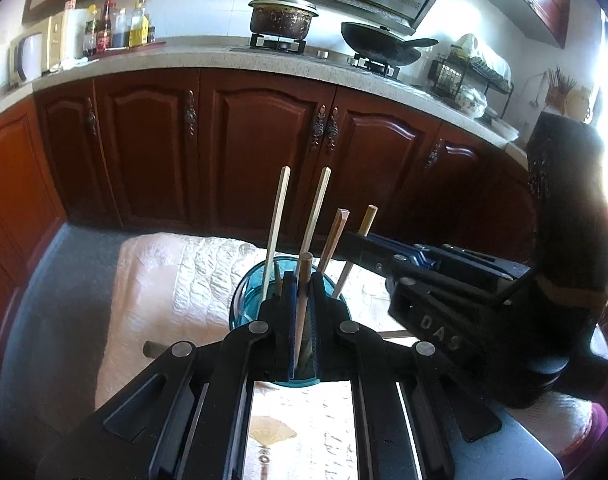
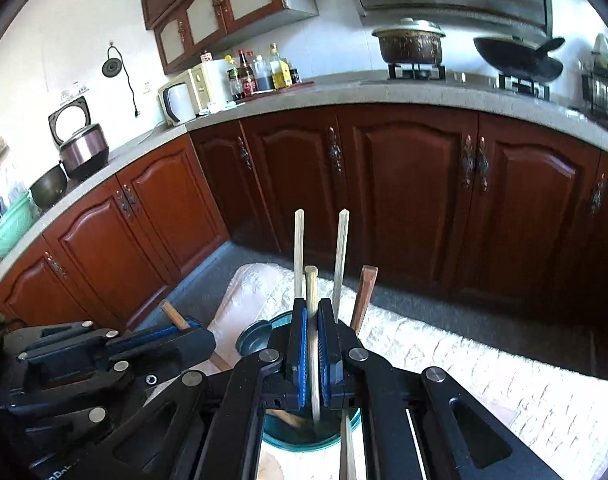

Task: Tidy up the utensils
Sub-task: 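Lower both chopsticks into the holder and open both grippers, then withdraw both grippers from the holder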

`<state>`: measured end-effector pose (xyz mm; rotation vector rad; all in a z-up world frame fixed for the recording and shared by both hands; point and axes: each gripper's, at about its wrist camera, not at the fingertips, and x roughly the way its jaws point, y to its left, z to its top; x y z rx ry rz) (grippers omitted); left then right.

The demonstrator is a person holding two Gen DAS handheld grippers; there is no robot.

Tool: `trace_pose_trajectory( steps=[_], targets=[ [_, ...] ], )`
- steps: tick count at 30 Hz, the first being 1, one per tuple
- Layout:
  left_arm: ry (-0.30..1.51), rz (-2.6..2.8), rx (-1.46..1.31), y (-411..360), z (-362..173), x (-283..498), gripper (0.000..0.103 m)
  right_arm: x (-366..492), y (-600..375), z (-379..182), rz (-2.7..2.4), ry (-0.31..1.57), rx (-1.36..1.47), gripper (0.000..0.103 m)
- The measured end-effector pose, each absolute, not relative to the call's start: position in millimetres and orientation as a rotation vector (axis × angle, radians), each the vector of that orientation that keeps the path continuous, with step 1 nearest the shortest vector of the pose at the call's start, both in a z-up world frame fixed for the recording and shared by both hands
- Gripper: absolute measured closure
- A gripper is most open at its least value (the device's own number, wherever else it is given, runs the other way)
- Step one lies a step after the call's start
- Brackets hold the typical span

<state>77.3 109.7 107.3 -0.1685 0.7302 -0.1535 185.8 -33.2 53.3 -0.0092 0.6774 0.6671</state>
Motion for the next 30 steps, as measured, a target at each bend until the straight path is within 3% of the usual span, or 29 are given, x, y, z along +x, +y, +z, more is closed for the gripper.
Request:
trace_pose_trajectory(
  steps=[1, 3, 4, 7, 9, 14, 20, 30],
  targets=[
    [0.733, -0.153, -0.171, 110.2, 107.8, 76.7, 0.099, 186.9, -35.3, 54.3, 0.673, 0.689, 0.004, 0.097],
    [0.735, -0.153, -0.177, 111.2, 108.5, 75.3, 0.098, 186.9, -40.6, 58.3, 0.676, 0.689, 0.021, 0.085],
    [0.737, -0.154, -0.181, 112.0, 108.9, 73.9, 0.097, 185.9, -43.0, 60.4, 0.675, 0.685, 0.025, 0.075],
    [0.736, -0.151, -0.188, 113.3, 110.7, 68.0, 0.085, 182.8, -48.3, 65.3, 0.672, 0.682, 0.035, 0.073],
    [0.728, -0.156, -0.193, 112.8, 112.9, 62.6, 0.071, 180.4, -52.2, 71.0, 0.669, 0.675, 0.044, 0.073],
    [0.709, -0.131, -0.195, 114.4, 119.3, 51.2, 0.061, 164.6, -65.5, 84.5, 0.662, 0.649, 0.063, 0.07],
    [0.686, -0.084, -0.196, 116.5, 121.3, 31.4, 0.06, 134.0, -86.3, 98.6, 0.642, 0.603, 0.061, 0.063],
    [0.679, -0.027, -0.165, 98.1, 107.4, 0.5, 0.06, 82.6, -106.8, 76.1, 0.57, 0.617, 0.046, 0.062]
  ],
)
